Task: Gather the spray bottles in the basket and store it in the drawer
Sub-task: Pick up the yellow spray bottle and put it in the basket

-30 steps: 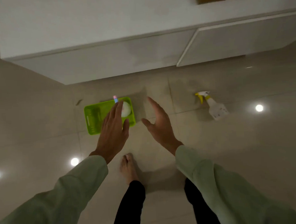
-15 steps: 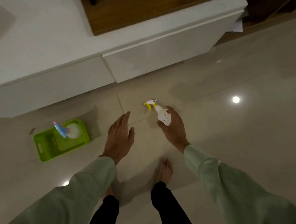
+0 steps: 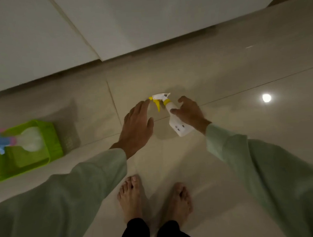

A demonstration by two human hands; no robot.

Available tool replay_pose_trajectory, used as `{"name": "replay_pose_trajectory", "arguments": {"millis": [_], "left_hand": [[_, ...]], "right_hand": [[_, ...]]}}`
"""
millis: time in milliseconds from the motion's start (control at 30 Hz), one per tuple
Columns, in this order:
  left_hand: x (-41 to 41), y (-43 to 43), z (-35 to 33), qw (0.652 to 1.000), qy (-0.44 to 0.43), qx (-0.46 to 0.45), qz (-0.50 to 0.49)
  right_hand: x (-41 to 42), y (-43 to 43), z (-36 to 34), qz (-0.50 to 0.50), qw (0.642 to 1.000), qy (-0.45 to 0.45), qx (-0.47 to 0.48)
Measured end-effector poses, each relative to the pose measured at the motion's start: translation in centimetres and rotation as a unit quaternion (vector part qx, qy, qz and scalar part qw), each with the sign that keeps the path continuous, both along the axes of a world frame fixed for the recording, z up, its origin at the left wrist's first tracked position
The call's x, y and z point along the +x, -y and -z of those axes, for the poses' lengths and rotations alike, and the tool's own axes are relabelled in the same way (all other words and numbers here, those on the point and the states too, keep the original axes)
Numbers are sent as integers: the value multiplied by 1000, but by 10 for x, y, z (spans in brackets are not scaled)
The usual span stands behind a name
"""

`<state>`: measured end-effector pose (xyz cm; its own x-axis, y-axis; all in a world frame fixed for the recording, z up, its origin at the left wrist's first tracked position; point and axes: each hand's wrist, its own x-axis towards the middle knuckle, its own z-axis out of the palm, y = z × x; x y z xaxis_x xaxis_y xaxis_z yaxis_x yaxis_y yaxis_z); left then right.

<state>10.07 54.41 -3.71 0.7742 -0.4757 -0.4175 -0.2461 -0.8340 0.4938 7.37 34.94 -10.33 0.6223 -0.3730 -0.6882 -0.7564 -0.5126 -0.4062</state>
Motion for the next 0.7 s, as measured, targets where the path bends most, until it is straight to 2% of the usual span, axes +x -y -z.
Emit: {"name": "replay_pose_trajectory", "arguments": {"millis": [167,333,467,700], "left_hand": [[-1,-11,28,1000,-18,7,-9],[-11,-31,5,999,-24,-1,-48],[-19,-44,-6,998,-22,-10,-59],[-36,-56,16,997,-30,-12,-65]], "right_hand": [[6,-5,32,4,999,-23,29],[-9,-30,21,73,994,-49,57],[-19,-57,13,71,990,-75,93],[-39,-97,34,93,991,-74,57]]}}
